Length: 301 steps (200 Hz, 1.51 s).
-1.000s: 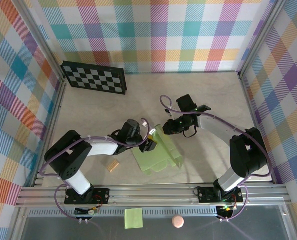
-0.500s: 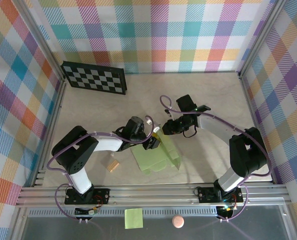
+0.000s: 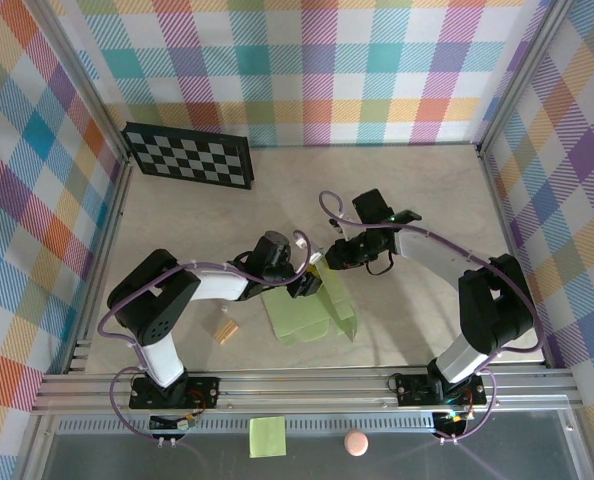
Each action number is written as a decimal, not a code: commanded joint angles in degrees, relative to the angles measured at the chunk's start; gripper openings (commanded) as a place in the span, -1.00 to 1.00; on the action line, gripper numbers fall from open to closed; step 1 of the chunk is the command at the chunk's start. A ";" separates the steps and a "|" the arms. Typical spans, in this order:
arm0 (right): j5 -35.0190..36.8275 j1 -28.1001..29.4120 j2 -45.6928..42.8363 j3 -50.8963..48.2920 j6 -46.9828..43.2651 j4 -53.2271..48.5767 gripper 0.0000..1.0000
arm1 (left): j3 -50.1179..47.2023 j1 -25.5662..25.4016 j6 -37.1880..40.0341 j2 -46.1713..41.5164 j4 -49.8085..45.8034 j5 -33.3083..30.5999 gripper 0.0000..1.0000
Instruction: Fold the paper box
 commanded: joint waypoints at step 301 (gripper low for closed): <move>0.53 0.48 1.13 -0.25 -1.82 -1.30 -0.64 | 3.07 5.53 20.15 4.65 9.93 3.56 -0.16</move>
